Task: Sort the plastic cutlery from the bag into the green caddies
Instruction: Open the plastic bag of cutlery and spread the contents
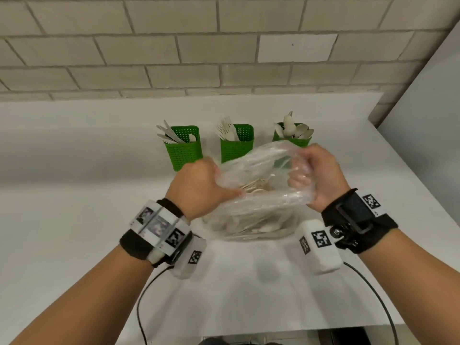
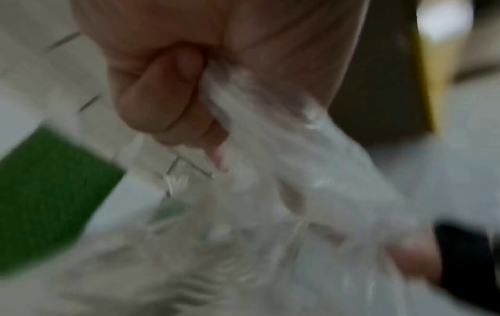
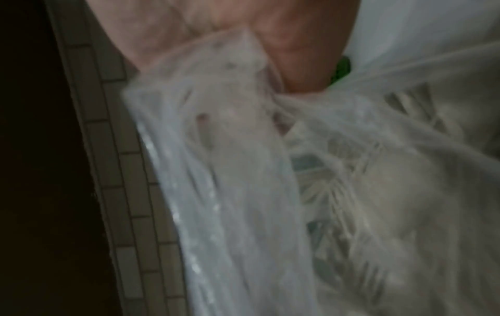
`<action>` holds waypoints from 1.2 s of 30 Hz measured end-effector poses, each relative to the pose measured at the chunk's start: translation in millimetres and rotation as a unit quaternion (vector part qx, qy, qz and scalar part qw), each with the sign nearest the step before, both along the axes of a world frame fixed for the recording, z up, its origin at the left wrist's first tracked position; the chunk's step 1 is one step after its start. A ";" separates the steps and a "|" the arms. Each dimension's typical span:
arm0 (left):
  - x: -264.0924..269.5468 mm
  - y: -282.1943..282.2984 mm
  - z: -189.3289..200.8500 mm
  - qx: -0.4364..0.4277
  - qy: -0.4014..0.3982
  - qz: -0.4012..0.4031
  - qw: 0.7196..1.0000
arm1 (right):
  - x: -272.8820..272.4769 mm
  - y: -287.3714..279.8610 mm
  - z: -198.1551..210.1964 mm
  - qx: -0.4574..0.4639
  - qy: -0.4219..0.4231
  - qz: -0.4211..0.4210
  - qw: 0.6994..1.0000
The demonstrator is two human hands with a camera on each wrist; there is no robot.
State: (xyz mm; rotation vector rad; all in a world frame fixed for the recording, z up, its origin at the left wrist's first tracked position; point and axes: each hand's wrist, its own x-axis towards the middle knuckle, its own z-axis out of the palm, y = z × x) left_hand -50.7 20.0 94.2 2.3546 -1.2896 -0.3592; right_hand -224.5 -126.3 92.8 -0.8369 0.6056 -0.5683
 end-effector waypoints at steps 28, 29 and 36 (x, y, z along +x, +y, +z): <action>0.4 -2.1 1.4 -0.206 -0.007 -0.263 0.942 | -16.6 1.7 3.5 -0.667 0.231 -0.014 0.708; -7.5 -6.5 0.8 -0.157 -0.008 -0.290 0.944 | -14.9 7.6 7.5 -0.637 0.222 0.049 0.736; -18.8 -12.6 -18.2 0.213 -0.208 -0.235 0.925 | -10.4 9.5 -15.8 -0.654 0.548 0.264 0.450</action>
